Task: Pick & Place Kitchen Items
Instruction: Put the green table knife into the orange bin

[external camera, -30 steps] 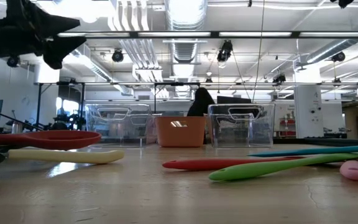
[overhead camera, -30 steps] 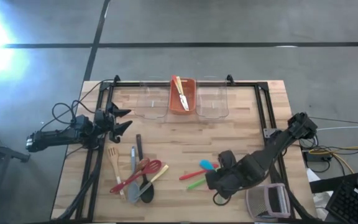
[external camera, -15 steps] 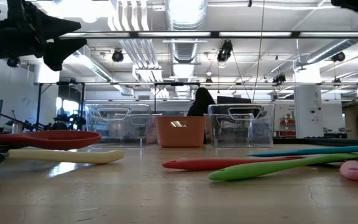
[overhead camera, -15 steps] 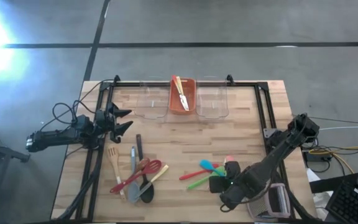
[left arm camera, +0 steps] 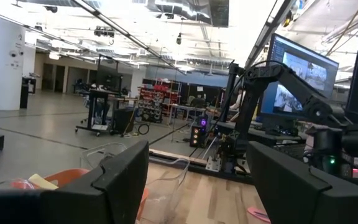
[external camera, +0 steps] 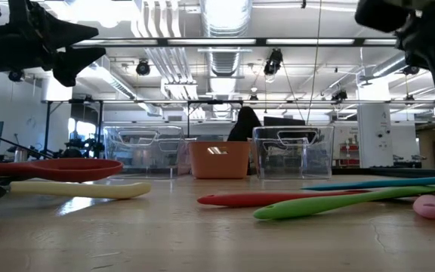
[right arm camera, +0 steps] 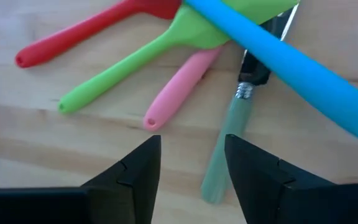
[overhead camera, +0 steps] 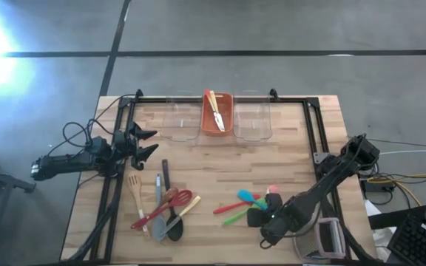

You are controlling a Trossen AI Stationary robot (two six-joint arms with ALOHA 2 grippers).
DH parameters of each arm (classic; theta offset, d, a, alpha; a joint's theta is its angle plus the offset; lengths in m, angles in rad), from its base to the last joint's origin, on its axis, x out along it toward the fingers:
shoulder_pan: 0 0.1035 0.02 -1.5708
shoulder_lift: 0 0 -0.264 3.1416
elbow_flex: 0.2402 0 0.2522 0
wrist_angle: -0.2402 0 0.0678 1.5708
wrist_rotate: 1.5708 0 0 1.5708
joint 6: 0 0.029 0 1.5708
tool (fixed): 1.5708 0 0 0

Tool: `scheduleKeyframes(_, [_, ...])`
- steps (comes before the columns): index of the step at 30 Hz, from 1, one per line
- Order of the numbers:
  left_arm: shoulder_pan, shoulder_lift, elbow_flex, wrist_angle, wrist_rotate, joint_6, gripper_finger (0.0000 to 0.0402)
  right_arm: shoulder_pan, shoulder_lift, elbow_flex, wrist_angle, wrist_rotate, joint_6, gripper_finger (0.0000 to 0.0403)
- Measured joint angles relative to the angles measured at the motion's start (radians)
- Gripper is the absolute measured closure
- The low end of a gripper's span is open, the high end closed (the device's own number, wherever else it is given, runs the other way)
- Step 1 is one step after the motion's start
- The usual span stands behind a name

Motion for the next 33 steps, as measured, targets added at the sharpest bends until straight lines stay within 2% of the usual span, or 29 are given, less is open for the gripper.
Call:
scheduleKeyframes(13, [0.000, 0.000, 0.000, 0.000, 0.000, 0.000, 0.0128, -0.055, 0.000, -0.124, 0.077, -0.061, -0.003, 0.0220])
scheduleKeyframes(19, [0.000, 0.000, 0.000, 0.000, 0.000, 0.000, 0.0128, -0.102, 0.000, -0.145, 0.080, -0.191, -0.051, 0.0222])
scheduleKeyframes(29, [0.000, 0.000, 0.000, -0.001, -0.001, 0.000, 0.0128, -0.136, 0.085, -0.091, 0.035, -0.310, -0.140, 0.0254])
scheduleKeyframes(33, [0.000, 0.000, 0.000, -0.002, 0.000, 0.000, 0.0128, -0.135, 0.124, -0.044, -0.024, -0.318, -0.140, 0.0270])
